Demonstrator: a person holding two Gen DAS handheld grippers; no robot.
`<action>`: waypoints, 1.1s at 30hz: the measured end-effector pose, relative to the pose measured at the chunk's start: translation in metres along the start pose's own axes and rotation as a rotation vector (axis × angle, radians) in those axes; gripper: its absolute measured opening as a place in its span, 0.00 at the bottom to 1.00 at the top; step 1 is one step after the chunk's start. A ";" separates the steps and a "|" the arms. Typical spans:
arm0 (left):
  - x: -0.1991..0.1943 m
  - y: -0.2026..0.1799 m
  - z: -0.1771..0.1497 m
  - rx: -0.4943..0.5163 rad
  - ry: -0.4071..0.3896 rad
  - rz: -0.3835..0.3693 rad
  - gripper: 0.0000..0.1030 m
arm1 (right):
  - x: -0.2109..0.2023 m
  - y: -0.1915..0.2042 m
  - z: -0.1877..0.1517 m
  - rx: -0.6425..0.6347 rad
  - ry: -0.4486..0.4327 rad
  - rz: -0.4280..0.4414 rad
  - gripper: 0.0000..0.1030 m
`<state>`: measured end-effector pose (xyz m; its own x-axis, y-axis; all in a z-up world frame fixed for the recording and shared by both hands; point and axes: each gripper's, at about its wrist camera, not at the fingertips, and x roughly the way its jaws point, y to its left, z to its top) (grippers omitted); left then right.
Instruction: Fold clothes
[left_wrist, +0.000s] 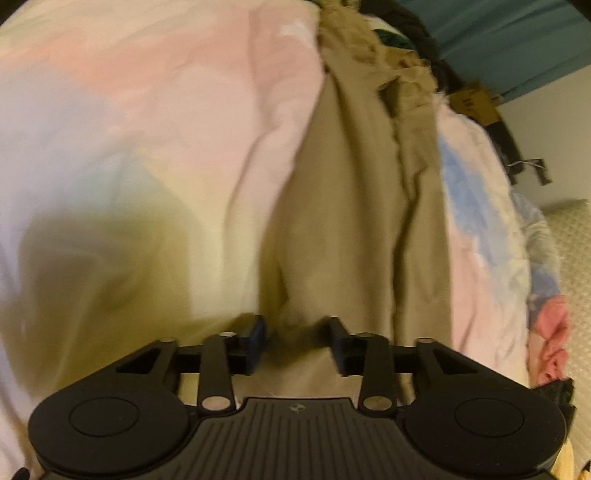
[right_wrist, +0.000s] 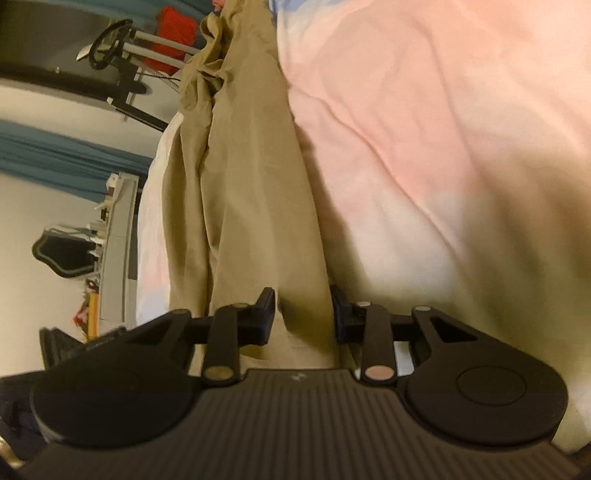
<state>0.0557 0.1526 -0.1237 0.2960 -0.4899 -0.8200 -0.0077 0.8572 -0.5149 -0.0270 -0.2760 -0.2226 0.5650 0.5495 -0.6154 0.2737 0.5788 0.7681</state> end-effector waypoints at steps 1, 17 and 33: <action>0.004 0.001 0.002 -0.003 0.012 0.000 0.49 | -0.001 0.000 0.000 0.003 -0.003 0.014 0.34; 0.027 -0.010 0.000 0.045 0.098 -0.065 0.46 | -0.001 0.003 -0.004 0.029 -0.008 0.126 0.34; 0.016 -0.026 -0.004 0.091 0.085 -0.051 0.09 | -0.003 0.018 -0.005 -0.055 0.003 0.109 0.08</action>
<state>0.0567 0.1214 -0.1243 0.2121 -0.5411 -0.8137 0.0930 0.8401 -0.5344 -0.0275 -0.2643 -0.2076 0.5865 0.6131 -0.5293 0.1677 0.5474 0.8199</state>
